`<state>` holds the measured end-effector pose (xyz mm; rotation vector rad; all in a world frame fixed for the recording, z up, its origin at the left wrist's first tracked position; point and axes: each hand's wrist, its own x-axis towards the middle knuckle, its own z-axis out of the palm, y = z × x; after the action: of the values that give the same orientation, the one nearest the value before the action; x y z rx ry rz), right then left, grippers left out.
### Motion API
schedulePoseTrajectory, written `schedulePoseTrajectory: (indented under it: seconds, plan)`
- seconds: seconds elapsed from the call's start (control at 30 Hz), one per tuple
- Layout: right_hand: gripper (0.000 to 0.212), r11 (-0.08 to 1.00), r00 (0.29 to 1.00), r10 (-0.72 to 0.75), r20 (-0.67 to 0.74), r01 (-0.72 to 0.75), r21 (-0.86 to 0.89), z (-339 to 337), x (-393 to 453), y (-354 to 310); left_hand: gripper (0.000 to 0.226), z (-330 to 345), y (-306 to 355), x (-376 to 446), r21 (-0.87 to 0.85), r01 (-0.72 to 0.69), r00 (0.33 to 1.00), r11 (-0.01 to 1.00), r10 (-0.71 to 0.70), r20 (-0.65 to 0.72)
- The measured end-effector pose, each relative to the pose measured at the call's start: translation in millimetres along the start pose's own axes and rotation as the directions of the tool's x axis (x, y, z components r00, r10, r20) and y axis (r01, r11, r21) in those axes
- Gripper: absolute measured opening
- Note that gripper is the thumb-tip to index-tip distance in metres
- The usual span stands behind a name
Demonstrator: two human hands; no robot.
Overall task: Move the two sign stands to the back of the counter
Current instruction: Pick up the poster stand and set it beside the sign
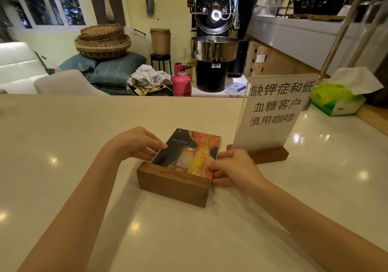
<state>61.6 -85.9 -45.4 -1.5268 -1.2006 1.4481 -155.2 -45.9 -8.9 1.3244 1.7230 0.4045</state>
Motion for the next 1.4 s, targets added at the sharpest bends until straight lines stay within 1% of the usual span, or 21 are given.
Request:
schedulePoseTrajectory:
  seconds: [0.1,0.17,0.3,0.43,0.57,0.73,0.9,0.97,1.03,1.2,1.4]
  plan:
    - [0.072,1.000,0.999,0.024,0.025,-0.024,0.009,1.8,-0.8,4.2,0.044,-0.6,-2.8,1.1,0.025,0.019,0.999,1.000,-0.020,0.039]
    - [0.079,1.000,0.999,0.019,0.035,-0.019,0.012,2.8,-1.1,6.9,0.044,0.1,-3.3,1.9,0.044,0.022,0.998,0.999,-0.025,0.059]
    - [0.077,0.998,0.998,-0.035,0.049,0.033,0.047,3.8,-2.3,7.8,0.043,0.4,-3.3,3.1,0.051,0.003,0.998,0.999,-0.006,0.059]
    - [0.076,0.992,0.992,-0.127,0.021,0.127,-0.002,5.2,-2.4,5.6,0.042,-2.6,-2.5,0.3,0.036,-0.013,0.998,0.999,0.011,0.055]
    - [0.080,0.960,0.963,-0.267,-0.027,0.263,-0.099,4.9,-0.7,2.4,0.035,-9.0,0.0,-4.0,-0.040,-0.092,0.995,0.995,0.093,0.033]
    - [0.078,0.894,0.896,-0.443,-0.035,0.438,-0.091,2.3,-4.3,-2.1,0.032,-12.2,3.6,-10.0,-0.112,-0.242,0.970,0.964,0.239,-0.042]
    - [0.074,0.763,0.780,-0.624,-0.044,0.597,-0.246,-2.2,-5.7,-5.3,0.024,-13.8,7.7,-12.7,-0.130,-0.350,0.935,0.928,0.337,-0.114]
    - [0.073,0.715,0.737,-0.673,-0.054,0.631,-0.300,-2.7,-5.8,-5.7,0.024,-13.5,9.9,-14.5,-0.125,-0.396,0.914,0.910,0.378,-0.144]
    - [0.072,0.678,0.699,-0.712,-0.061,0.663,-0.318,-2.4,-4.3,-4.3,0.025,-12.1,11.7,-14.7,-0.128,-0.437,0.893,0.890,0.412,-0.183]
    - [0.070,0.631,0.633,-0.765,-0.119,0.700,-0.333,-4.2,0.8,2.9,0.023,-4.6,13.8,-10.2,-0.076,-0.517,0.837,0.853,0.485,-0.252]
    - [0.072,0.562,0.556,-0.820,-0.136,0.738,-0.375,-7.5,3.4,8.1,0.024,2.9,14.7,-6.0,0.037,-0.576,0.775,0.817,0.560,-0.295]
